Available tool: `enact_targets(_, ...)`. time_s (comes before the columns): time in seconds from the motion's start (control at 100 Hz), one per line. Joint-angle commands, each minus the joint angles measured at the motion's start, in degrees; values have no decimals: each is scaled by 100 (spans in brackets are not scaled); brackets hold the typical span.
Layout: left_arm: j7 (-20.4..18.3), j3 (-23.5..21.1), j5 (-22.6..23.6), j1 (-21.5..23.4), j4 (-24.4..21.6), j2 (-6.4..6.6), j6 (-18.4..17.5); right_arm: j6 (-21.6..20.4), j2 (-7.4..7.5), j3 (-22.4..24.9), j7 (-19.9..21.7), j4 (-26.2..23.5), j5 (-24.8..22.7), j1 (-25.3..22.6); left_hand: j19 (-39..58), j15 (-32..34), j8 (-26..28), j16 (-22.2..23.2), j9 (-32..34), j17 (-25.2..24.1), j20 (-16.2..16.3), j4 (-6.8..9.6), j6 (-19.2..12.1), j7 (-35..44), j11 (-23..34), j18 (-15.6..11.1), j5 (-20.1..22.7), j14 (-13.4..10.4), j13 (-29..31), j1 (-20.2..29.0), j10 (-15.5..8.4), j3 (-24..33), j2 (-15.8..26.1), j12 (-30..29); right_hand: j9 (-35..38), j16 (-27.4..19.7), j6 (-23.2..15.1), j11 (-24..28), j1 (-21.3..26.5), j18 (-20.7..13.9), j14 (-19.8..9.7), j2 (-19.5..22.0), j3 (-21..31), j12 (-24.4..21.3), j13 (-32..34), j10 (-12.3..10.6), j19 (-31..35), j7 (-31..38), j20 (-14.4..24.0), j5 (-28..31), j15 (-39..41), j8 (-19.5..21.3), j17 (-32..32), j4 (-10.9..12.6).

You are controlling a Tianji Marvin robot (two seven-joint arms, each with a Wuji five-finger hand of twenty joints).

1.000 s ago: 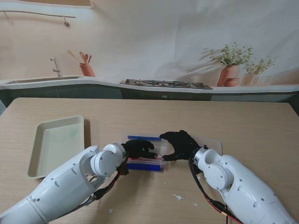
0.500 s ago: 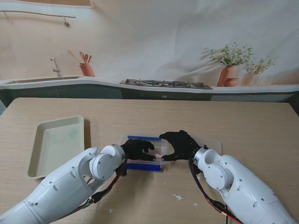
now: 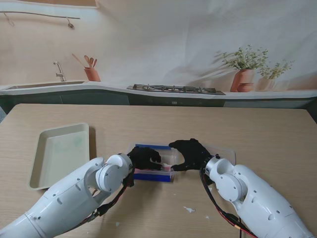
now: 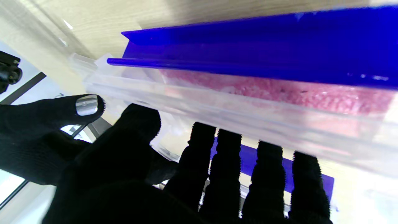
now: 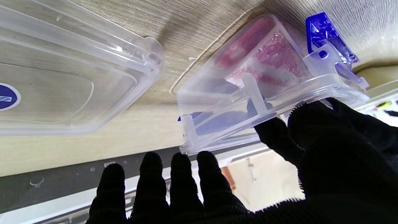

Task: Separate the bacon slices onto the tray

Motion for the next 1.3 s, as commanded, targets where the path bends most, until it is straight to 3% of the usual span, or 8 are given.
enact_targets(0.0,-108,6,-66,37,-45,-20,57,11,-32,-24,87,10,-6,-27,119,-172,6,-151,-156,-77,-22,154,104,51,-358,-51,140,21,-81,-187,163,-54,94,-465,-71,44,38,139,138,31,-100,-22,192,21,-162,11,-6,25,105,-39,60,61,-12,-35)
enact_targets(0.08,-115,-14,-138,61,-70,-29,126,9,-32,-26,85,13,-7,-24,55,-351,-147,-271,-327,-82,-63,168,212,-242,-569,-54,80,3,-185,-151,236,-150,152,-854,-71,45,34,140,136,31,-99,-26,197,21,-160,11,-6,26,105,-37,61,62,-12,-35)
enact_targets(0.12,-112,-21,-155,72,-83,-32,151,9,-32,-27,87,13,-5,-23,-5,-402,-211,-302,-402,-80,-92,166,232,-362,-537,-59,74,-14,-243,-155,113,-181,176,-906,-72,45,31,139,133,31,-99,-25,198,21,-160,8,-8,26,104,-37,62,62,-16,-36)
enact_targets(0.47,-3,-82,-48,164,-140,-34,172,6,-35,-37,75,23,-3,-14,-639,-572,-387,-274,-959,-65,-146,184,152,-737,-510,-131,-410,-187,-681,-150,-49,-608,328,-937,-71,48,46,138,129,34,-100,-34,219,20,-160,16,-8,29,105,-41,68,62,-11,-39)
enact_targets(0.59,85,-131,6,219,-159,-43,149,5,-36,-43,73,25,-1,-10,-694,-565,-414,-261,-932,-68,-103,194,156,-784,-545,-121,-459,-152,-627,-139,36,-664,327,-965,-71,48,48,142,121,28,-101,-38,220,22,-161,17,-9,30,105,-40,67,62,-11,-41)
enact_targets(0.63,78,-148,-11,233,-178,-41,159,5,-36,-43,73,25,-2,-9,-668,-479,-410,-212,-766,-71,-15,202,182,-759,-561,-89,-379,-84,-461,-130,193,-686,331,-997,-71,48,45,142,127,28,-101,-34,226,22,-159,15,-10,31,105,-38,68,62,-11,-40)
enact_targets(0.87,7,-150,-73,259,-257,-34,337,18,-36,-55,77,27,1,-2,26,220,-392,193,-201,-55,419,216,271,-709,-296,21,-264,302,413,-96,368,-642,283,-786,-72,48,45,143,130,30,-101,-37,230,23,-160,13,-11,32,105,-38,68,62,-11,-41)
enact_targets(1.29,169,-142,-72,305,-285,-82,414,34,-36,-53,86,18,7,-9,182,1859,-284,1371,252,-99,221,189,334,-501,797,20,-109,311,785,-171,171,-114,36,610,-74,47,41,143,134,27,-101,-23,230,22,-162,20,-12,38,106,-34,66,62,-14,-42)
